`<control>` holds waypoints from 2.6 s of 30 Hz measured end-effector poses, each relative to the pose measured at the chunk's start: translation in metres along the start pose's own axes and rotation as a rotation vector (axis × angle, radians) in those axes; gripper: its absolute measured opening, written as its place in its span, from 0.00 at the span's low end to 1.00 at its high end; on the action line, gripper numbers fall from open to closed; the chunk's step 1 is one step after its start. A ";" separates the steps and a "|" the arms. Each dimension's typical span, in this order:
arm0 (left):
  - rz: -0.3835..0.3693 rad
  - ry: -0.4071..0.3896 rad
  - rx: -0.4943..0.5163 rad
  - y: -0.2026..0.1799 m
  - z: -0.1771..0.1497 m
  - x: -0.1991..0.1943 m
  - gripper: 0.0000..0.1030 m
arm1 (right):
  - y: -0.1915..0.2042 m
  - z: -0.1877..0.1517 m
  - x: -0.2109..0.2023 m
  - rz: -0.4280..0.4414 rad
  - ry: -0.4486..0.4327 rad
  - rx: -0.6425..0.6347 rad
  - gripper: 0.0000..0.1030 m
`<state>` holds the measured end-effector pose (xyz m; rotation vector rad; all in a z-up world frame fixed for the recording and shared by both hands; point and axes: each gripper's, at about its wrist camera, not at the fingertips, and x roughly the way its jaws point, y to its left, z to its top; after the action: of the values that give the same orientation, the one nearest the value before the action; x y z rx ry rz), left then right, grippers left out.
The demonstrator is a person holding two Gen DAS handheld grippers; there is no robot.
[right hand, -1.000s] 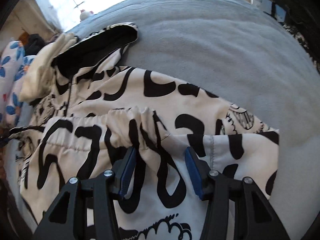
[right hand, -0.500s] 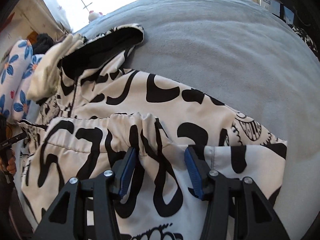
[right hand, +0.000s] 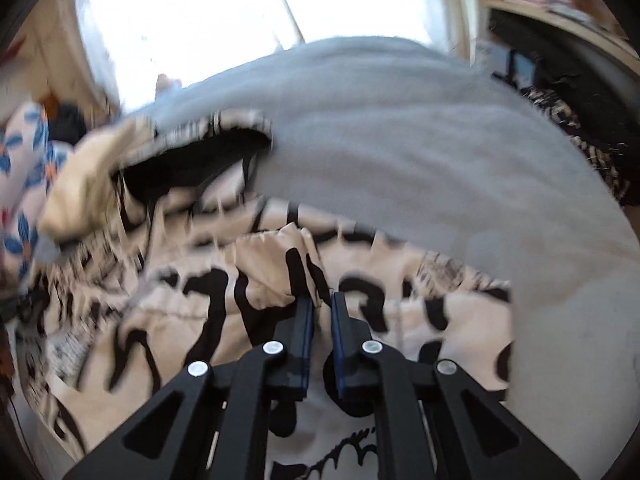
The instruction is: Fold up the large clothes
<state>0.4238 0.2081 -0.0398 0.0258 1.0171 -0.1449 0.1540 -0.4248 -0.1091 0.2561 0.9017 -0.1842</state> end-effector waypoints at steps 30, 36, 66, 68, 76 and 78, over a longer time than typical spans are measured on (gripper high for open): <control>0.019 -0.129 -0.188 -0.016 0.006 0.007 0.26 | 0.088 0.012 0.039 0.178 0.090 0.017 0.25; -0.058 -0.029 -0.144 -0.082 -0.010 0.039 0.26 | 0.161 -0.021 0.066 0.235 0.193 -0.153 0.26; 0.037 -0.030 -0.157 -0.071 -0.043 -0.038 0.47 | 0.061 -0.053 -0.018 0.056 0.170 0.023 0.10; 0.028 -0.024 -0.173 -0.067 -0.056 -0.049 0.47 | 0.080 -0.067 -0.030 0.089 0.168 -0.012 0.10; 0.110 0.103 -0.213 -0.039 -0.127 -0.038 0.46 | 0.104 -0.132 -0.019 0.074 0.262 -0.132 0.10; 0.063 0.097 -0.233 -0.028 -0.139 -0.036 0.46 | 0.084 -0.141 -0.016 0.069 0.261 -0.088 0.10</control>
<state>0.2842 0.1970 -0.0813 -0.1483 1.1235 0.0332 0.0610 -0.3025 -0.1684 0.2325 1.1553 -0.0465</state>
